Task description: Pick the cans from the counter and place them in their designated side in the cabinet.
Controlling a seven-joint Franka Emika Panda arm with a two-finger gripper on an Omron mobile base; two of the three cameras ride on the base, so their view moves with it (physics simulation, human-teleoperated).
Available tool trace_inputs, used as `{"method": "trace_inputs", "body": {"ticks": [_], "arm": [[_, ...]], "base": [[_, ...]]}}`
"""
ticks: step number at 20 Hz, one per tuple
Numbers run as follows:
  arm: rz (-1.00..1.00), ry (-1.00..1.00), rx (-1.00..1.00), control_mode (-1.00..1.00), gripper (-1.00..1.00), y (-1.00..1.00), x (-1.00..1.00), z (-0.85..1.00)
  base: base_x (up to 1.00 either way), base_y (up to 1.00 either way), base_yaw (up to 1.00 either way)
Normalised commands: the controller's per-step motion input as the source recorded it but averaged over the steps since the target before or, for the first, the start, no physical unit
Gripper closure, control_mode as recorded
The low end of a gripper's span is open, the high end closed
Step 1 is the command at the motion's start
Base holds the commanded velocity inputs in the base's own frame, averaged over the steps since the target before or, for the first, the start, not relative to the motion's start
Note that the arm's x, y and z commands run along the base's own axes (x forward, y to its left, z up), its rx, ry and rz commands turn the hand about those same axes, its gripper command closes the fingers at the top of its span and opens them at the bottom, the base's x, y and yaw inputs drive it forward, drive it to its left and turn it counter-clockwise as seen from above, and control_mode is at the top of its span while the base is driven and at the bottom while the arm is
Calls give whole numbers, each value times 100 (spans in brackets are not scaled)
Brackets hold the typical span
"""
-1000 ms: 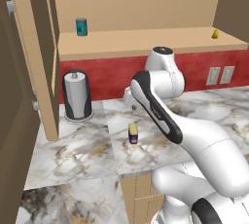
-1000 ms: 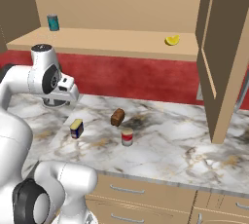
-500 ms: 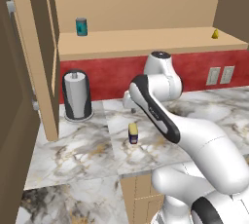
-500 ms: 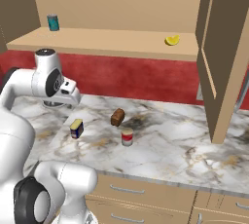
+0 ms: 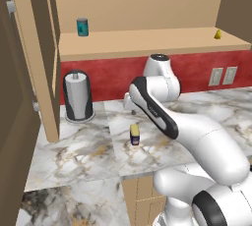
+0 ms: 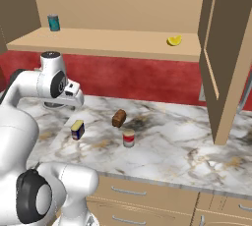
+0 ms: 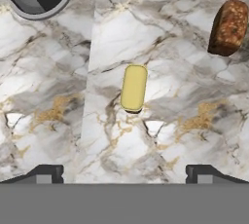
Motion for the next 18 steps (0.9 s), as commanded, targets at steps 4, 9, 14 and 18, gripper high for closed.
{"method": "trace_inputs", "body": {"ticks": [4, 9, 14, 18], "arm": [[0, 3, 0, -100, -100, 0, 16, -17], [0, 3, 0, -100, -100, 0, 12, -19], [0, 1, 0, -100, -100, 0, 9, -20], [0, 0, 0, -100, -100, 0, 12, -18]], "base": [[0, 0, 0], [0, 0, 0], [0, 0, 0], [0, 0, 0]]}}
